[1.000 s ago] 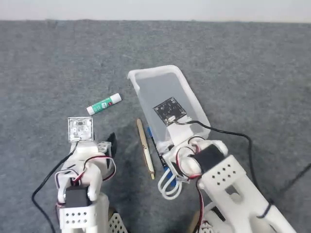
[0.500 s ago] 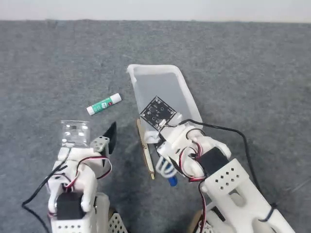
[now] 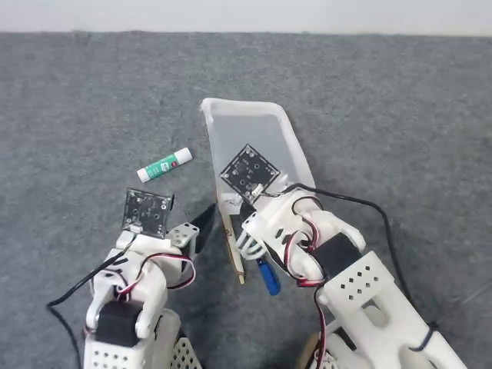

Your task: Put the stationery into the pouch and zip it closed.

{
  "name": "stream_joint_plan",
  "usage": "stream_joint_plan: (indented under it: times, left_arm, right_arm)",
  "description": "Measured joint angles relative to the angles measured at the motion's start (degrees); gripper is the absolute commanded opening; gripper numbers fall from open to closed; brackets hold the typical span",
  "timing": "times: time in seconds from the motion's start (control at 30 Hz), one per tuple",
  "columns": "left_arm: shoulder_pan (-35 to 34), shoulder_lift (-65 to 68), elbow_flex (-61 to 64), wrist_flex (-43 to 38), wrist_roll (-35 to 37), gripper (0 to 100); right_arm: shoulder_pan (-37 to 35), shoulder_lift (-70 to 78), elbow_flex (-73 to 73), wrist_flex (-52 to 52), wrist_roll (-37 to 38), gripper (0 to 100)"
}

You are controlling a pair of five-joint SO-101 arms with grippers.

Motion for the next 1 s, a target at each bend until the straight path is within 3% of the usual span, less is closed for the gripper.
stream_joint_plan:
  times: [0.33, 0.67, 1.0]
  left_arm:
    - [3.7, 0.0, 1.8, 0.0, 0.0, 25]
    - [3.3, 0.0, 6.1, -7.9, 2.4, 25]
    - [1.5, 0.0, 6.1, -6.0, 3.4, 25]
  right_arm:
    - [0.0, 0.0, 0.0, -0.3, -1.5, 0.6]
    - [-1.8, -8.4, 1.1, 1.8, -1.7, 0.6]
    - [-3.5, -12.1, 5.0, 2.0, -1.7, 0.6]
